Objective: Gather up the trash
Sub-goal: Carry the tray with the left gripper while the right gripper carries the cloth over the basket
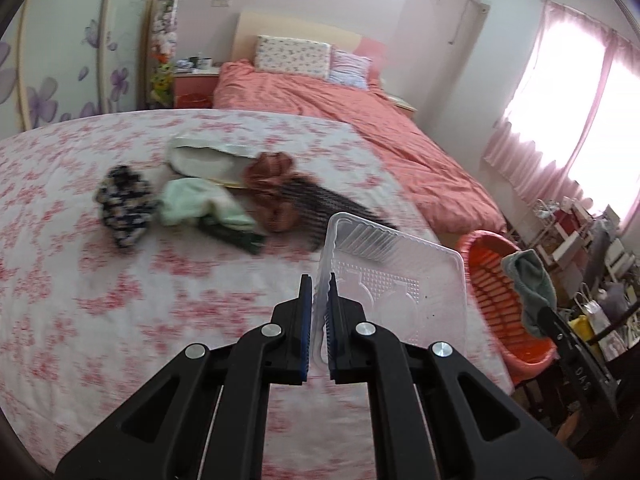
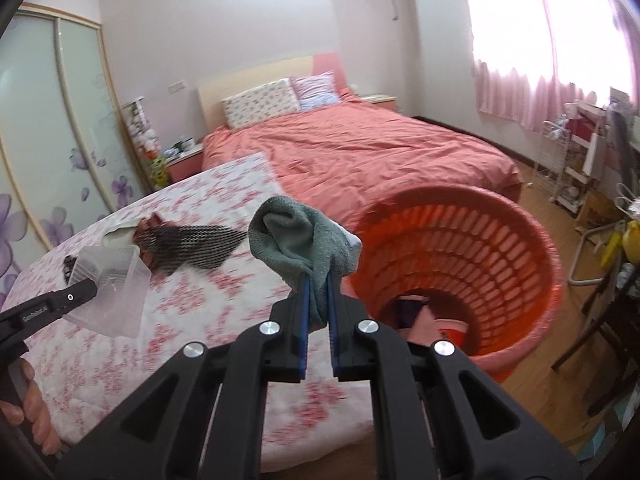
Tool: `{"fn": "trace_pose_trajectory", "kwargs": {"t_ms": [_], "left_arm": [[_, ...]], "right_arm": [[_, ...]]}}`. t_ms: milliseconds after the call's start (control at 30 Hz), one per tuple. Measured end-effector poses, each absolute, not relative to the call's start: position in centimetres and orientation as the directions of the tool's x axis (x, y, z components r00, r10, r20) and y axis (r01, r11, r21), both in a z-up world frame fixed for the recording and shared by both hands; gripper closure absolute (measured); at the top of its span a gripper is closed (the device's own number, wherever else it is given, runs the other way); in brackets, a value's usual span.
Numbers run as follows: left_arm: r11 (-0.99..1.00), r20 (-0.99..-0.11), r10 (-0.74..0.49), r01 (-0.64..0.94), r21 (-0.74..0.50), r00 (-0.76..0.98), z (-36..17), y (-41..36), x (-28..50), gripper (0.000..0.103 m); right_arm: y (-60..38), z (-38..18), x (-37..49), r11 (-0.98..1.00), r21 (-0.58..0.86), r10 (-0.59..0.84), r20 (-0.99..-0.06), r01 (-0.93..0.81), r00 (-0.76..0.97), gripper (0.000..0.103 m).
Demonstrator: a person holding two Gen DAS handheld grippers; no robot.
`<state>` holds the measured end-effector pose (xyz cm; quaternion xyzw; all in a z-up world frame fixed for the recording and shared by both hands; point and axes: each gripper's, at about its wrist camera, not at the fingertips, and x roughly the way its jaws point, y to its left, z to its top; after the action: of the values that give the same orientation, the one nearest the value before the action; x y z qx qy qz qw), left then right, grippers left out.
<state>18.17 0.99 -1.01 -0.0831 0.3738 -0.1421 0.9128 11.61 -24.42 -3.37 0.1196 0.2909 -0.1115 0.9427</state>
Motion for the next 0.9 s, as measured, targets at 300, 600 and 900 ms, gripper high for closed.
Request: {"fn": "trace_pose_trajectory", "kwargs": {"t_ms": [300,600,900], "left_arm": [[0.912,-0.642,-0.410,0.306,-0.273,0.648,-0.6,-5.6,17.7,0.097],[0.885,-0.644,-0.458,0.383,-0.265,0.613,-0.9,-10.3,17.7,0.097],[0.864,-0.658,-0.491,0.417,-0.284,0.571,-1.6,-14.0,18.5,0.097]], "right_arm": [[-28.4,-3.1,10.1,0.907,0.126,-0.279,-0.533,0.401,0.799,0.094],[-31.6,-3.6,9.6,0.876,0.150,-0.322,-0.525,0.458,0.788,0.094],[-33.4,-4.5,10.0,0.863,0.180,-0.322,-0.526,0.472,0.788,0.094]]}}
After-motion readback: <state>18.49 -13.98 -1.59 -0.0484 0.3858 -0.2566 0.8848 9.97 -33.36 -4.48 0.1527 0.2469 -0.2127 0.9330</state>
